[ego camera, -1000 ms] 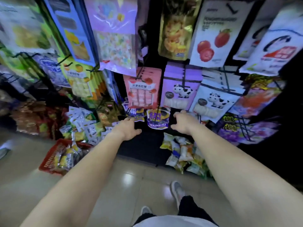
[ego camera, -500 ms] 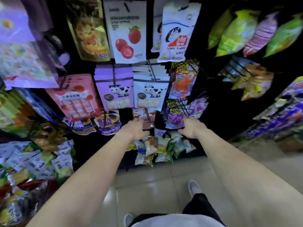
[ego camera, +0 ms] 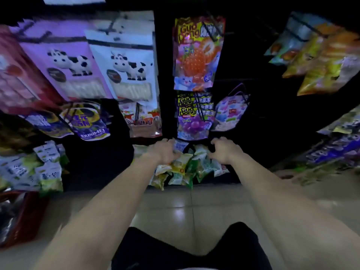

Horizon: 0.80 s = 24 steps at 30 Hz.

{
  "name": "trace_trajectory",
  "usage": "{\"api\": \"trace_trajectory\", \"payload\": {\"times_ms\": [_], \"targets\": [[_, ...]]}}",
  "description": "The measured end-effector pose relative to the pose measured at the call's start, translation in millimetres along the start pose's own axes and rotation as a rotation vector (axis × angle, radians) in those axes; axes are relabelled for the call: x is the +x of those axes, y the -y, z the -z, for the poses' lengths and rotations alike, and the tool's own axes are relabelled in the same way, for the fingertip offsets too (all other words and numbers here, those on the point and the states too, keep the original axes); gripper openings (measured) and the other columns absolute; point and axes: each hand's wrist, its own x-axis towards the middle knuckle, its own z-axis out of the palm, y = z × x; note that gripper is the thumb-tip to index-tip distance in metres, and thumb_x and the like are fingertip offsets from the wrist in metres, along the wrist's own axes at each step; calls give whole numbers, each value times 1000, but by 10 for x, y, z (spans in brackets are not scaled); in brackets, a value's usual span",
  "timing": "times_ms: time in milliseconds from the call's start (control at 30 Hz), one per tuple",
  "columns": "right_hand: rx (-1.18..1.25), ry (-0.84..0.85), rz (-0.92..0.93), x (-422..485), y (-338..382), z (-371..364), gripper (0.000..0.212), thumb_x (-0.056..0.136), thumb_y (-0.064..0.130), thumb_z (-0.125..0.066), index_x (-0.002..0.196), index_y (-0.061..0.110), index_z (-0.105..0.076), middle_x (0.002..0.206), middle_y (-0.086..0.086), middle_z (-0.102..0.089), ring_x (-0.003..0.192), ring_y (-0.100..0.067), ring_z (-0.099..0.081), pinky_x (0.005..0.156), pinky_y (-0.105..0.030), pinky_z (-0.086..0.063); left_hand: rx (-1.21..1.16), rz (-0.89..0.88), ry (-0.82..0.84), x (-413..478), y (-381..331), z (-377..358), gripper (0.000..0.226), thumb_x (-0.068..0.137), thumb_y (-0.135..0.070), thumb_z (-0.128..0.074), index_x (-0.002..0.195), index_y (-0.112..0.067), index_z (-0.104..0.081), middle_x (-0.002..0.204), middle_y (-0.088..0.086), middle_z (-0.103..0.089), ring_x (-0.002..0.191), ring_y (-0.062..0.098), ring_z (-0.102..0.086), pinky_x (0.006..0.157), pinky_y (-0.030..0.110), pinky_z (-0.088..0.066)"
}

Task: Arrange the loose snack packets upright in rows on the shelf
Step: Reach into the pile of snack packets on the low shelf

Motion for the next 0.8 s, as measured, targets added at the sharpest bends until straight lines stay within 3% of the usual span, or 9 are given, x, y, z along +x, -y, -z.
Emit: {"api": "trace_trajectory", "payload": {"times_ms": [100,233,433,700,800], "targets": [[-5,9,-14,572,-442,-520,71,89,55,-60,146,19,-39,143,-12,-40,126,-34,-45,100,-45,-44,35,23,9,610,-26,-572,68,89,-56,-51,141,-14,-39,140,15,-42,124,35,-43,99,44,-42],[-3,-8,-20,1468,-847,-1367,68,89,57,-57,145,23,-39,141,-11,-42,123,-34,-47,98,-45,-45,75,19,24,1534,121,-1381,74,90,-60,-51,147,-16,-31,150,11,-32,129,33,-41,100,48,-41],[-61,-52,18,2490,-1167,-2559,62,90,52,-54,142,21,-41,139,-10,-42,120,-33,-46,92,-44,-44,150,23,-40,2503,368,-2456,74,91,-59,-49,148,-16,-29,153,13,-31,135,33,-36,103,46,-38],[-13,-79,56,2368,-1440,-3231,71,84,59,-57,142,22,-41,140,-12,-42,124,-34,-44,90,-43,-41,128,45,-59,2236,174,-3223,75,91,-56,-52,151,-18,-26,152,11,-31,135,32,-36,102,44,-40],[34,-135,42,2140,-1613,-3268,61,85,53,-60,135,21,-47,136,-11,-44,122,-33,-45,94,-45,-42,171,27,-106,2056,11,-3207,76,90,-58,-52,150,-19,-26,154,9,-30,136,31,-36,102,46,-40]]}}
